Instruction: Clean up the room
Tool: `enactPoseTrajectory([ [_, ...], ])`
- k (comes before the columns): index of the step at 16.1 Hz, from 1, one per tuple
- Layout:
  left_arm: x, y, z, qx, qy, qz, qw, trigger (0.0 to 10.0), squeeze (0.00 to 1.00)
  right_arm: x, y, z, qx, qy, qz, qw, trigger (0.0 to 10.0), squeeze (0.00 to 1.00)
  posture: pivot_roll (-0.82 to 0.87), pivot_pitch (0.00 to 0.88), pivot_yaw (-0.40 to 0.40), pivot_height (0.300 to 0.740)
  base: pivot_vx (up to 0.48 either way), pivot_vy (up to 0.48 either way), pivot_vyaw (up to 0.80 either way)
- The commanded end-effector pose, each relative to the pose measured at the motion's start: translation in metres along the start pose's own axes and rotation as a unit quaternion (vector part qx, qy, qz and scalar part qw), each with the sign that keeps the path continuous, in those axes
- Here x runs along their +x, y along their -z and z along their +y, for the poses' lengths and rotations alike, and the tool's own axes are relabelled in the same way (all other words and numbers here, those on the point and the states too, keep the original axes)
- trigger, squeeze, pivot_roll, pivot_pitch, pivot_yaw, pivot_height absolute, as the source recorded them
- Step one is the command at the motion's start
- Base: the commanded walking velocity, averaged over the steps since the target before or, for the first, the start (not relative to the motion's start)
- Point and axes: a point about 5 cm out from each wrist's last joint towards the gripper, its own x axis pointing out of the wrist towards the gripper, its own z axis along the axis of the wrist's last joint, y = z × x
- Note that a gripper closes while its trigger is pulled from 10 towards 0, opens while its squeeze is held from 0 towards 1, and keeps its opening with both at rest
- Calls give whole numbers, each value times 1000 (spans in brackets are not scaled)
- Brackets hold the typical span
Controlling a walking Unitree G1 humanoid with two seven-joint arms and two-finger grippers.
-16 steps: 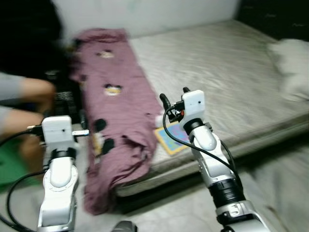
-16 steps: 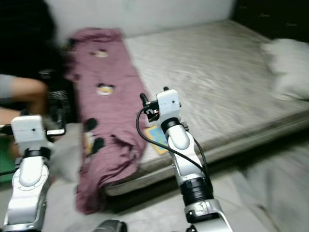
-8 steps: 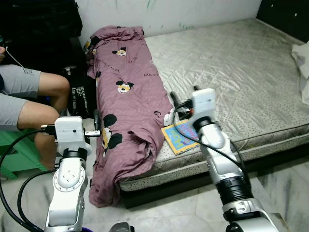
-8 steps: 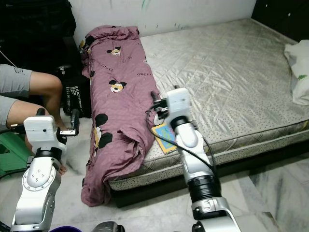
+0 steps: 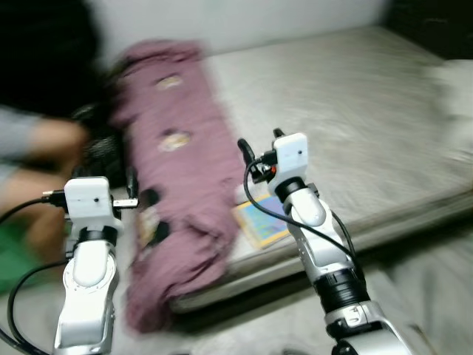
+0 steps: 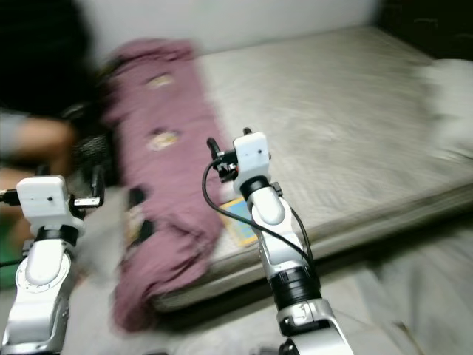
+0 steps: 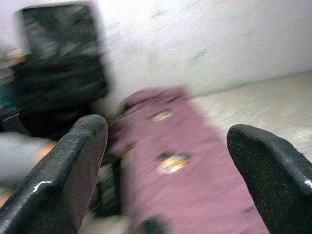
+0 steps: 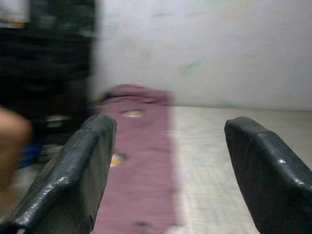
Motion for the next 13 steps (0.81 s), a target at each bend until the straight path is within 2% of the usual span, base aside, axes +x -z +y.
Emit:
enactPoseTrajectory([
  [1, -1, -1, -6, -6, 13, -2, 1000, 10000, 0, -2, 2, -8, -3, 11, 4, 1000, 10000, 0, -36, 0, 38, 740, 352, 0, 0],
  [2, -1, -1, -6, -5, 12, -1, 1000, 10000, 0, -1, 2, -9, -4, 11, 3, 1000, 10000, 0, -36, 0, 35, 740, 341, 0, 0],
  [5, 1, 1, -5, 11, -7, 6, 1000, 10000, 0, -1, 2, -11, -6, 11, 3, 1000, 10000, 0, -36, 0, 35, 740, 0, 0, 0],
  [8, 1, 3, -7, 8, -10, 12, 1000, 10000, 0, -1, 3, -12, -14, 9, 5, 1000, 10000, 0, -37, 0, 30, 740, 0, 0, 0],
  [13, 1, 4, -12, 13, -10, 13, 1000, 10000, 0, -1, 4, -13, -18, 7, 8, 1000, 10000, 0, -40, 0, 26, 740, 0, 0, 800],
])
